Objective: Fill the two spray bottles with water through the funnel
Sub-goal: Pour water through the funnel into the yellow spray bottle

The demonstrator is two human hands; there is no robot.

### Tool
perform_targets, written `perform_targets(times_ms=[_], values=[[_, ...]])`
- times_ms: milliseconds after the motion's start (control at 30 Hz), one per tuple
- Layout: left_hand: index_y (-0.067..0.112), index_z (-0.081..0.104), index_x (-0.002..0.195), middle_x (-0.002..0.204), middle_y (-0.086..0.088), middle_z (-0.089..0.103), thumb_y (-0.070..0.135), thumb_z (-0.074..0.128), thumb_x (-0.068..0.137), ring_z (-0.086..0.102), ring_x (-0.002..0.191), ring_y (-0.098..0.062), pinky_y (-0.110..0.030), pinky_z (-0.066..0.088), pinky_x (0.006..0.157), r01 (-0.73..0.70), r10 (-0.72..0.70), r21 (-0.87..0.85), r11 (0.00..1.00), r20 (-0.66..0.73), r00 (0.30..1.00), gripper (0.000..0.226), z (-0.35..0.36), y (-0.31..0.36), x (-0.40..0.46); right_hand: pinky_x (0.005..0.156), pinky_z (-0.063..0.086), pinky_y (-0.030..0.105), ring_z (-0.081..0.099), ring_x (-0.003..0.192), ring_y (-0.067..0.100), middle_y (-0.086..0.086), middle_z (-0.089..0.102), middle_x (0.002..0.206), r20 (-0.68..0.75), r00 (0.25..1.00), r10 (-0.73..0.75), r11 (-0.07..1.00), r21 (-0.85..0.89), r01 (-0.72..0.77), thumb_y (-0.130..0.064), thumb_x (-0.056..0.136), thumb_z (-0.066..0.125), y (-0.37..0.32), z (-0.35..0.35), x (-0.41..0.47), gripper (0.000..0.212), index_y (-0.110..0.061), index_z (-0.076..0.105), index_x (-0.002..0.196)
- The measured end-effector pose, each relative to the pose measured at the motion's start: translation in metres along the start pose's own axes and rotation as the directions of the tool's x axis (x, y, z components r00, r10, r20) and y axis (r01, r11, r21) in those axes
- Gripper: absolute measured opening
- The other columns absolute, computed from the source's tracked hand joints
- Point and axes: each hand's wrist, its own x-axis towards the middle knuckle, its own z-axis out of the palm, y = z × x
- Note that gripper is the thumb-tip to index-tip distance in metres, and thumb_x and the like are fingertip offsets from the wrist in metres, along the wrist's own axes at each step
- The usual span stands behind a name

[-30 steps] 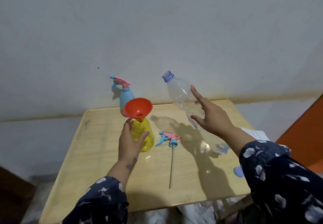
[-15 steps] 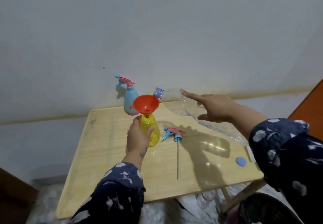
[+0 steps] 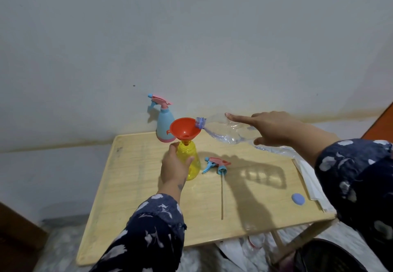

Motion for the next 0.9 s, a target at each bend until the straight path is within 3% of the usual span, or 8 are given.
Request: perform_targets(times_ms=[100, 233, 400, 733, 900], values=[[0.022, 0.047, 0.13, 0.125, -0.004, 0.061, 0.032, 0.075, 0.083, 0.057, 0.115, -0.027, -0.036, 0.047, 0.087, 0.015, -0.015, -0.007, 1.0, 0.005, 1.0, 0.055, -0.001, 0.001, 0.0, 0.053, 0.03, 0.025, 0.047, 0.076, 0.016, -0.006, 0.054, 0.096, -0.013, 1.0, 0.003, 1.0, -0.022, -0.003, -0.032, 0.086, 0.065, 0.003, -0.002, 0.002, 0.099, -0.064, -0.015, 0.135], [0.023, 0.047, 0.129, 0.125, -0.003, 0.061, 0.031, 0.074, 0.083, 0.057, 0.115, -0.028, -0.038, 0.048, 0.088, 0.029, -0.029, -0.007, 1.0, 0.012, 1.0, 0.054, -0.002, 0.002, 0.0, 0.056, 0.035, 0.027, 0.049, 0.077, 0.017, -0.006, 0.053, 0.094, -0.022, 1.0, -0.001, 1.0, -0.03, 0.001, -0.03, 0.086, 0.064, 0.006, -0.003, 0.004, 0.1, -0.065, -0.017, 0.133], [0.024, 0.047, 0.129, 0.125, -0.003, 0.061, 0.031, 0.075, 0.083, 0.057, 0.116, -0.027, -0.041, 0.049, 0.092, 0.044, -0.043, -0.005, 0.999, 0.021, 0.999, 0.054, -0.004, 0.005, -0.001, 0.049, 0.03, 0.024, 0.055, 0.078, 0.018, -0.005, 0.055, 0.094, -0.043, 0.998, -0.046, 0.996, -0.079, 0.042, -0.028, 0.086, 0.063, 0.005, 0.0, 0.008, 0.106, -0.069, -0.029, 0.12], [0.026, 0.048, 0.126, 0.124, -0.001, 0.062, 0.031, 0.075, 0.082, 0.057, 0.114, -0.028, -0.042, 0.05, 0.09, 0.066, -0.066, 0.007, 0.998, 0.02, 0.998, 0.052, -0.005, 0.007, -0.001, 0.056, 0.035, 0.026, 0.052, 0.077, 0.017, -0.005, 0.055, 0.096, -0.051, 0.998, -0.036, 0.998, -0.059, 0.033, -0.026, 0.086, 0.063, 0.004, -0.008, 0.007, 0.103, -0.067, -0.022, 0.128], [0.026, 0.048, 0.125, 0.123, -0.001, 0.062, 0.032, 0.075, 0.082, 0.058, 0.114, -0.028, -0.042, 0.049, 0.088, 0.072, -0.073, 0.008, 0.997, 0.021, 0.997, 0.051, -0.005, 0.007, -0.001, 0.052, 0.03, 0.025, 0.052, 0.078, 0.018, -0.005, 0.056, 0.098, -0.049, 0.998, -0.037, 0.997, -0.075, 0.033, -0.025, 0.087, 0.063, 0.006, -0.01, 0.005, 0.103, -0.068, -0.023, 0.125]])
